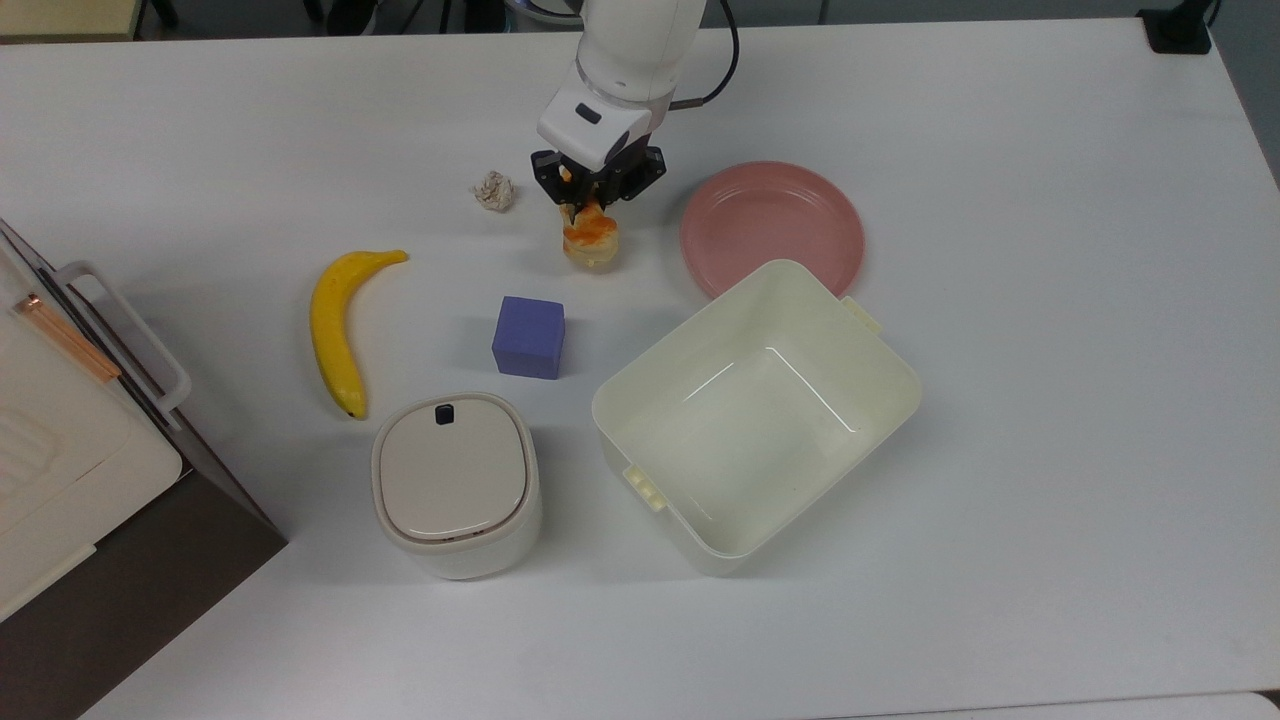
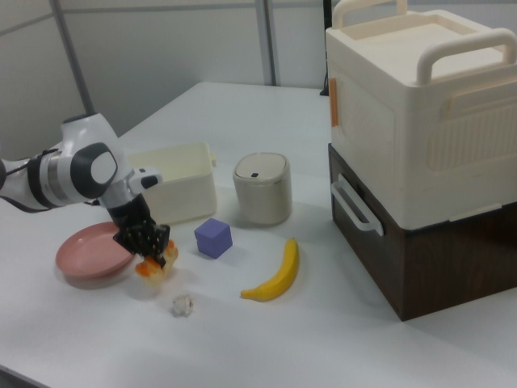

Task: Put the bread on a plate
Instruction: 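Lift the bread roll up from the table, then carry the bread roll over the pink plate and lower it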

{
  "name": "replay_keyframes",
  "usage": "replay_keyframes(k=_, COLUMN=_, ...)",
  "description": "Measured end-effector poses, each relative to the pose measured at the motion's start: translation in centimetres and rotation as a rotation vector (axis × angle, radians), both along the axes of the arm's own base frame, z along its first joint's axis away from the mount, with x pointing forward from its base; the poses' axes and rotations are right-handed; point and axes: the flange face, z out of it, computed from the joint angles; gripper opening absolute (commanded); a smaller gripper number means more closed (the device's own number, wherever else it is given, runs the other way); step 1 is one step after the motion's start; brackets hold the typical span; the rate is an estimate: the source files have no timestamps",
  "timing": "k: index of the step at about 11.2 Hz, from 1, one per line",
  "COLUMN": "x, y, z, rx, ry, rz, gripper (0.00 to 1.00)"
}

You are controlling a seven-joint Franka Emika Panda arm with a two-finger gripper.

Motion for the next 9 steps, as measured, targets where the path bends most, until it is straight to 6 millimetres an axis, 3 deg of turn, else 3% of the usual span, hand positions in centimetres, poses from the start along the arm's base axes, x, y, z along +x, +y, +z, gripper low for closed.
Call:
replay_keyframes(k=2, x=1.4, y=0.0, z=2.9, rx=0.006, ry=0.000, rz=-0.003, gripper=0.00)
replay_keyframes(k=4, x=2.1, y=1.4, z=6.0, rx=0.068, ry=-0.022, rz=-0.006, gripper=0.00)
replay_keyframes(k=6, x=1.5, y=5.1, z=8.1, rx=0.132, ry=-0.045, rz=-0.007, gripper=0.00)
replay_keyframes(k=9, x=-0.5, y=11.4, z=8.3, rx=0.155, ry=-0.058, rz=-0.042, gripper=0.00)
